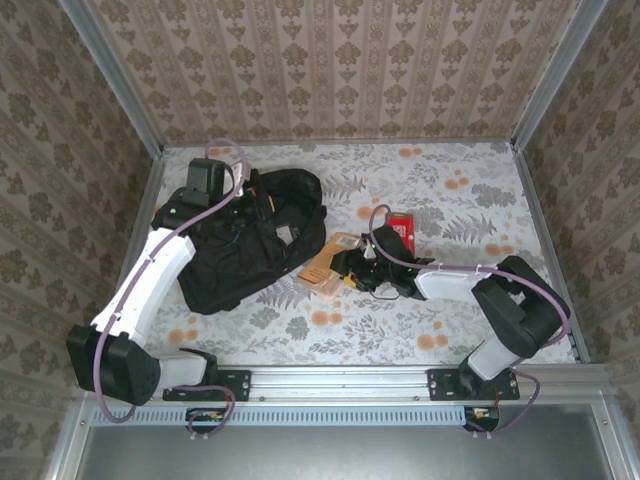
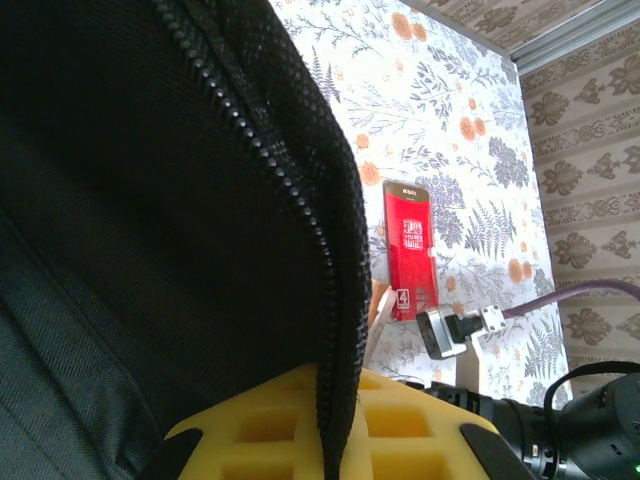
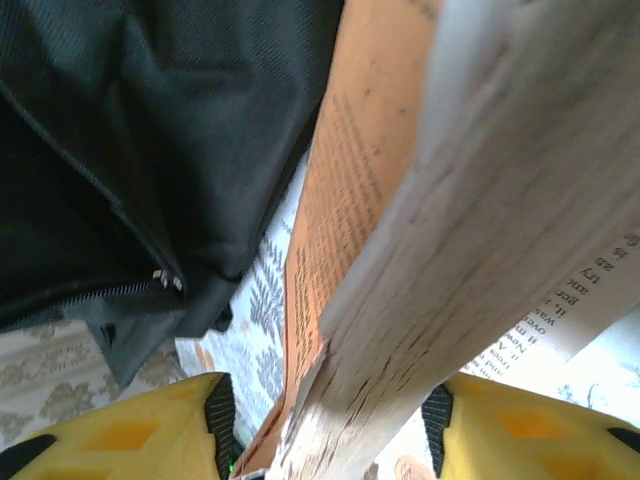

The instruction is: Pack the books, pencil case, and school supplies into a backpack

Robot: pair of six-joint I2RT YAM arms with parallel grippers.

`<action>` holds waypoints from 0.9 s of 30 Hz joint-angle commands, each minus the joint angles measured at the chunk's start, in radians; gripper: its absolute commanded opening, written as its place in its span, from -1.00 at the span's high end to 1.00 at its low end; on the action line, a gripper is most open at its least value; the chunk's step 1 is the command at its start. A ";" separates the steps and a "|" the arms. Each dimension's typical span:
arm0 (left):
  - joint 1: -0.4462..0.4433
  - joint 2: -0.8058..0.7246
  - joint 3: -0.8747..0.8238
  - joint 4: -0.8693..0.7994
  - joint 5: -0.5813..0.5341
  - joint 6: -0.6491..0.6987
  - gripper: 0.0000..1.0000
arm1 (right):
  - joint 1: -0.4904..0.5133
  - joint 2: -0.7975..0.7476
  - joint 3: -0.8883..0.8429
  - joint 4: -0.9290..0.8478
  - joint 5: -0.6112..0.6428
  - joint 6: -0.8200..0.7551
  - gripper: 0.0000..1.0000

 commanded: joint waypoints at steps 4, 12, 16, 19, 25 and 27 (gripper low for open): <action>-0.016 -0.003 -0.002 -0.017 0.045 -0.004 0.88 | 0.000 0.108 0.055 0.124 0.092 0.055 0.14; -0.009 0.011 0.046 -0.072 0.035 0.050 0.88 | -0.001 0.096 0.055 0.096 0.110 0.011 0.68; 0.004 0.027 0.093 -0.106 0.037 0.086 0.86 | -0.004 -0.009 0.115 -0.172 0.142 -0.135 0.67; 0.004 0.056 0.139 -0.141 0.035 0.111 0.85 | -0.006 -0.086 0.159 -0.355 0.167 -0.239 0.80; -0.042 0.138 0.244 -0.228 0.056 0.185 0.84 | -0.011 -0.290 0.273 -0.721 0.315 -0.466 0.90; -0.073 0.170 0.295 -0.284 0.023 0.226 0.83 | -0.019 -0.352 0.308 -0.803 0.334 -0.530 0.91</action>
